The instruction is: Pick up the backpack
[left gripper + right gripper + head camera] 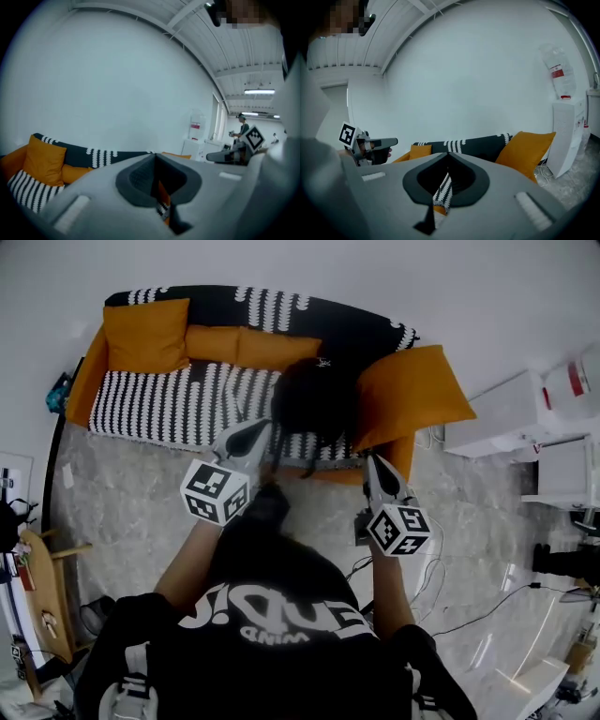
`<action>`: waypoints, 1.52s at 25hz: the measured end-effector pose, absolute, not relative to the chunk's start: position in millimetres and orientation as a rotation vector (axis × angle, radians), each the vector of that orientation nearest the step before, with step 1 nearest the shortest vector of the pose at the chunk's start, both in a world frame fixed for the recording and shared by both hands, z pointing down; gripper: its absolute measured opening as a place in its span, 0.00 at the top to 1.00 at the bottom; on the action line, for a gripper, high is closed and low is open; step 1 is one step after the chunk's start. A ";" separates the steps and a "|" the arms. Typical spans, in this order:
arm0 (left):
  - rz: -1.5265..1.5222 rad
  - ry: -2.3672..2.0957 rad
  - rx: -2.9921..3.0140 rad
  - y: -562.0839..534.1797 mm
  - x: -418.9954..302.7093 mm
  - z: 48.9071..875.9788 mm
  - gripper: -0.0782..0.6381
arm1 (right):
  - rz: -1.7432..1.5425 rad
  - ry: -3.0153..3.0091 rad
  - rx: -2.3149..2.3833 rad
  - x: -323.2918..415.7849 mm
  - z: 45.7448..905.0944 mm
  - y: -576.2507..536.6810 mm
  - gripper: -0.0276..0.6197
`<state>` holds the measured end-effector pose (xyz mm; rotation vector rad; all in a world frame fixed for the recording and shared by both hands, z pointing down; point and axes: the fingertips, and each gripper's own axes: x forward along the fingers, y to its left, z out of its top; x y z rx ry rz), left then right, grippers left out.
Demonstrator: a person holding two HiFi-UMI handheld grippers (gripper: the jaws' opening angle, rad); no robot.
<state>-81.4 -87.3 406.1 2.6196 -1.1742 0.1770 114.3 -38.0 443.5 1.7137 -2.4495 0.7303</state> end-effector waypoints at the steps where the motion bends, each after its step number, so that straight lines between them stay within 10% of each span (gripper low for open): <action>1: 0.178 -1.163 2.623 -101.7 -80.4 406.0 0.89 | 0.730 -2.443 1.723 115.1 442.3 -51.0 0.95; 29: 0.173 -1.026 2.669 -305.3 -43.4 394.8 0.88 | 0.733 -2.406 1.832 154.6 415.8 -246.2 0.92; 38: 0.160 -1.066 2.591 -313.9 -34.6 402.8 0.51 | 0.797 -2.452 1.734 168.4 426.3 -261.6 0.62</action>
